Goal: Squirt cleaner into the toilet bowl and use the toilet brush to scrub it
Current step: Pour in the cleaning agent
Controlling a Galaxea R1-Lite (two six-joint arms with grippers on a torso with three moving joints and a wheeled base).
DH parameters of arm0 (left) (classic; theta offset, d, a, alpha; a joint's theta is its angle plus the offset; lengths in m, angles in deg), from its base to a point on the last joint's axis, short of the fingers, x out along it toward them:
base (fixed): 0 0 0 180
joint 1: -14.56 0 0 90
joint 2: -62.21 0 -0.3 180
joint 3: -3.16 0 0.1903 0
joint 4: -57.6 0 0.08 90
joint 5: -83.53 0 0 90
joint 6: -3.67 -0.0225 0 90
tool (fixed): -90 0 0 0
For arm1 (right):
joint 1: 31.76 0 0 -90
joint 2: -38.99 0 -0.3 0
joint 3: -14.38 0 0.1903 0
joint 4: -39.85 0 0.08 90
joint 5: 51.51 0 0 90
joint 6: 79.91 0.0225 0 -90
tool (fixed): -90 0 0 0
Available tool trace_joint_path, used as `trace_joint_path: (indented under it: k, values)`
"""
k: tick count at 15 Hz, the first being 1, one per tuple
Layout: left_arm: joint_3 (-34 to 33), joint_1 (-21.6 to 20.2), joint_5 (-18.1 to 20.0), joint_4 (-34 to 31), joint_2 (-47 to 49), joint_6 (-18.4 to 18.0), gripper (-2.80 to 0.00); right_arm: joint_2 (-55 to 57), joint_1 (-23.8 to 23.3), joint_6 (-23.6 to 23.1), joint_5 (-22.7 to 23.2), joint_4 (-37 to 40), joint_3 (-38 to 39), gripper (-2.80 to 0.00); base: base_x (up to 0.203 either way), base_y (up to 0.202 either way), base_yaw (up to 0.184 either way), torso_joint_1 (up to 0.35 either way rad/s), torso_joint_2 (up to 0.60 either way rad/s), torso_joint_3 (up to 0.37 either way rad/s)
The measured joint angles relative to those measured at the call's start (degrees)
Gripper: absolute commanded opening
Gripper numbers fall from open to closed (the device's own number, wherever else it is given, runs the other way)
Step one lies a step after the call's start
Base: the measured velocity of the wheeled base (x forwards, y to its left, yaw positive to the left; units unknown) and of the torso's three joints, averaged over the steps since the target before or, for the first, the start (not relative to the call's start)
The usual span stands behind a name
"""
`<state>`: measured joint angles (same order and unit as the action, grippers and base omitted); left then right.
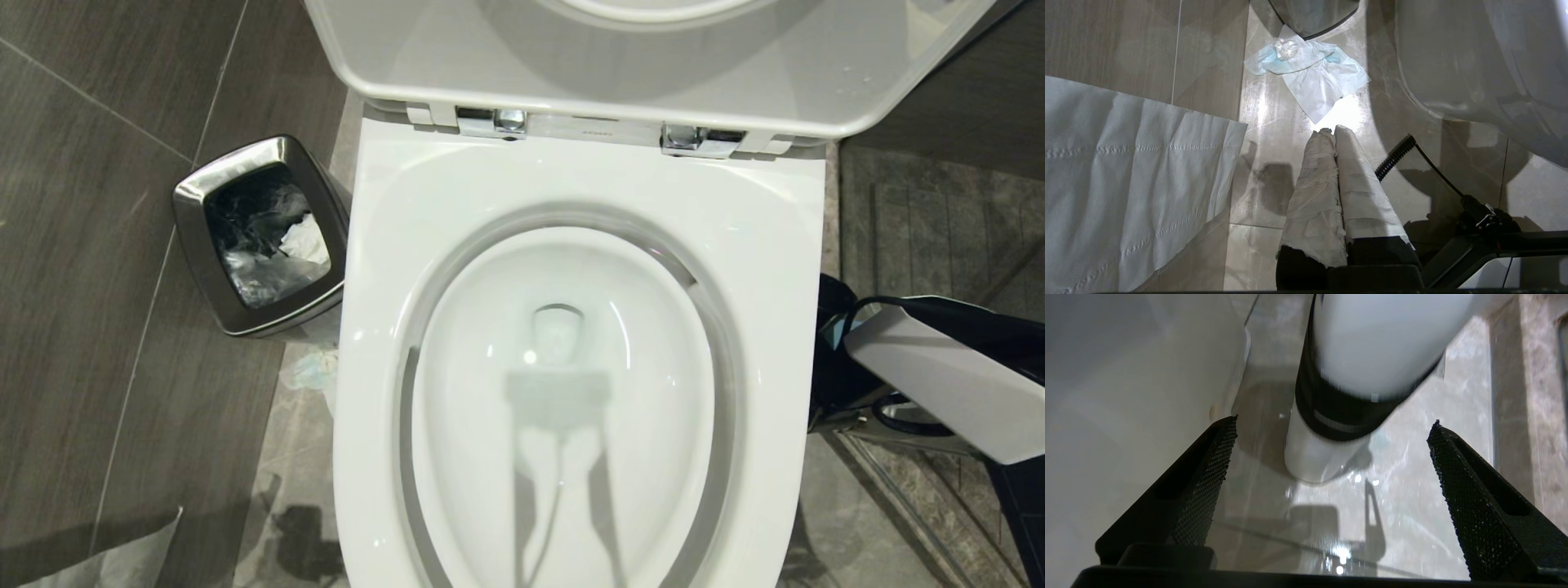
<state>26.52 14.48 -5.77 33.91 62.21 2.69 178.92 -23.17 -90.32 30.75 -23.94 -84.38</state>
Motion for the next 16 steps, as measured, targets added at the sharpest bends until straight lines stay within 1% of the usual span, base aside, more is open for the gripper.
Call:
trace_joint_path:
  k: [16]
  values:
    - [0.00, 0.00, -0.02, 0.00, 0.00, 0.02, -2.80, 7.82, -1.47, -0.97, 0.18, -0.01, -13.65, 0.00, 0.000, 0.000, 0.000, 0.000, 0.00, 0.000]
